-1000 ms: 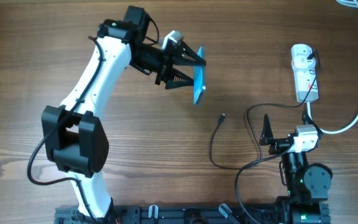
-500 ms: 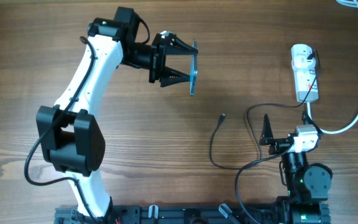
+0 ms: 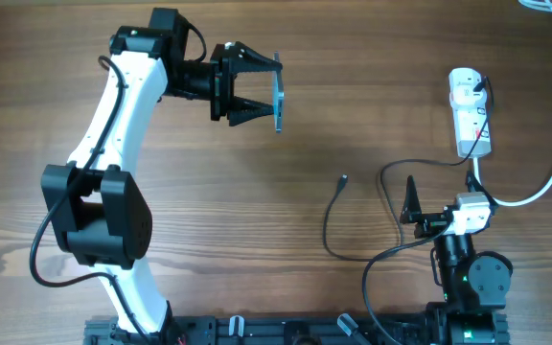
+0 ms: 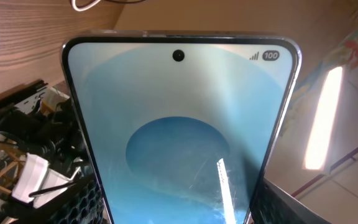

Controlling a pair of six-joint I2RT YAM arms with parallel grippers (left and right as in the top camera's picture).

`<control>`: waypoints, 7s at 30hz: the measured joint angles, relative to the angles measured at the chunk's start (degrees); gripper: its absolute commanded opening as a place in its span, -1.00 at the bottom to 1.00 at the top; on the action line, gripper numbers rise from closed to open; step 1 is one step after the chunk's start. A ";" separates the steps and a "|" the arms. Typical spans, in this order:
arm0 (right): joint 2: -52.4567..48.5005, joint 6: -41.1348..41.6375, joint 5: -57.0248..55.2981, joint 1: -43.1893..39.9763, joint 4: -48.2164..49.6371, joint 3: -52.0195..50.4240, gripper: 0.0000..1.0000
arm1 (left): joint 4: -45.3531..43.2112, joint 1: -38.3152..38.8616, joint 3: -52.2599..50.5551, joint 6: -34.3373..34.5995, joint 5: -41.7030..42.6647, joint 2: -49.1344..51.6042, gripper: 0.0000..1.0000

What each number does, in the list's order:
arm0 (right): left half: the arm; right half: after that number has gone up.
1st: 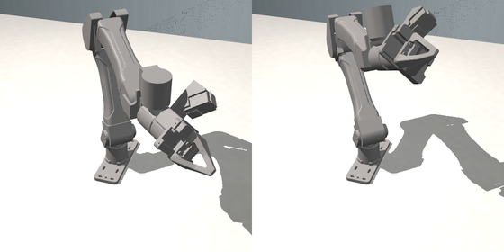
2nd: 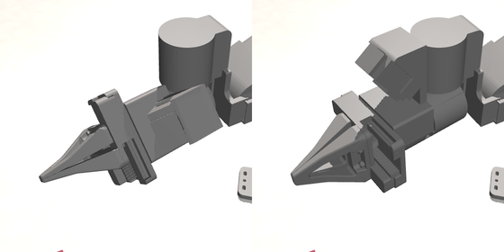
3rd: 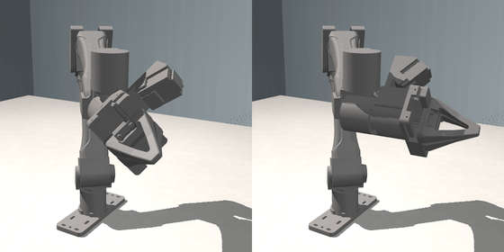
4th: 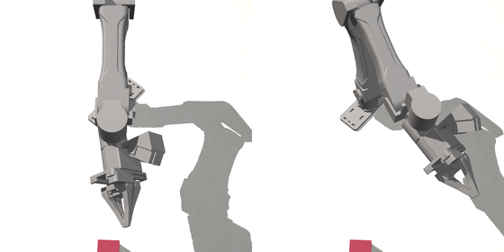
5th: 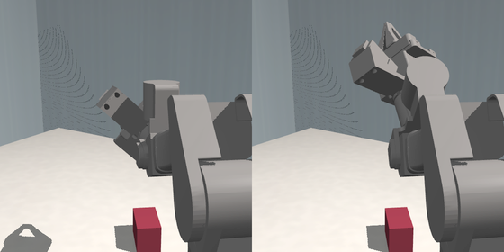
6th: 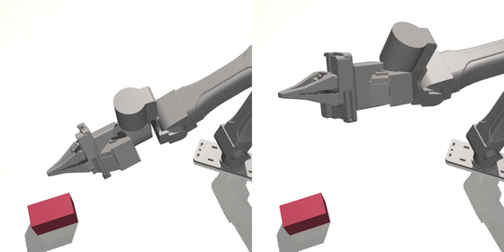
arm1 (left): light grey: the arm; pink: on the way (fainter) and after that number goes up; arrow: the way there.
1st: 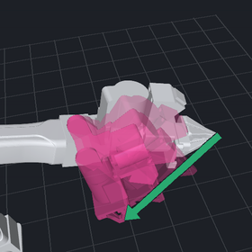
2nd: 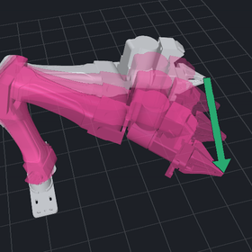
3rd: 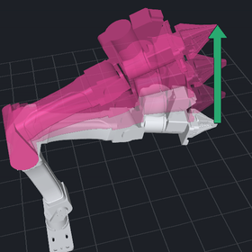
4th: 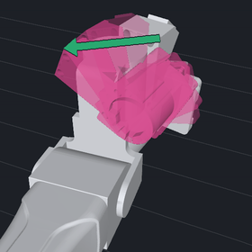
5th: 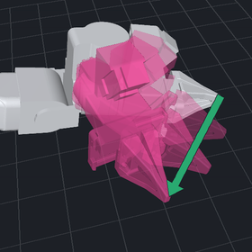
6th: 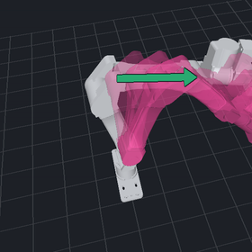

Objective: Plug charger to phone and switch on socket

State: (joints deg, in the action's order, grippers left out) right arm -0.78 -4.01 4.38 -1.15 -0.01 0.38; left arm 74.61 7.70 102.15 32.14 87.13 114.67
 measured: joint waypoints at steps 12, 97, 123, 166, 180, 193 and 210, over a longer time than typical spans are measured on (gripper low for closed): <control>0.00 0.00 0.00 0.00 0.00 0.00 1.00 | 1.01 0.07 0.00 0.85 0.00 0.00 0.42; 0.00 0.00 0.00 0.00 0.00 0.00 1.00 | 1.07 0.04 0.00 1.20 0.00 -0.02 0.42; 0.00 0.00 0.00 0.00 0.00 0.00 1.00 | 1.07 0.04 0.00 1.20 0.00 -0.02 0.42; 0.00 0.00 0.00 0.00 0.00 0.00 1.00 | 3.04 0.04 0.00 1.22 0.00 -0.02 0.42; 0.00 0.00 0.00 0.00 0.00 0.00 1.00 | 3.04 0.04 0.00 1.22 0.00 -0.02 0.43; 0.00 0.00 0.00 0.00 0.00 0.00 1.00 | 4.09 0.04 0.00 1.22 0.00 -0.02 0.43; 0.04 53.53 19.61 0.22 36.06 1.84 1.00 | 4.28 0.04 0.00 1.22 0.02 -0.02 0.43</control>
State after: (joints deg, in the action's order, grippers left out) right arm -0.73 49.52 23.99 -0.93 36.05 2.22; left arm 78.89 7.75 102.15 33.36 87.15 114.65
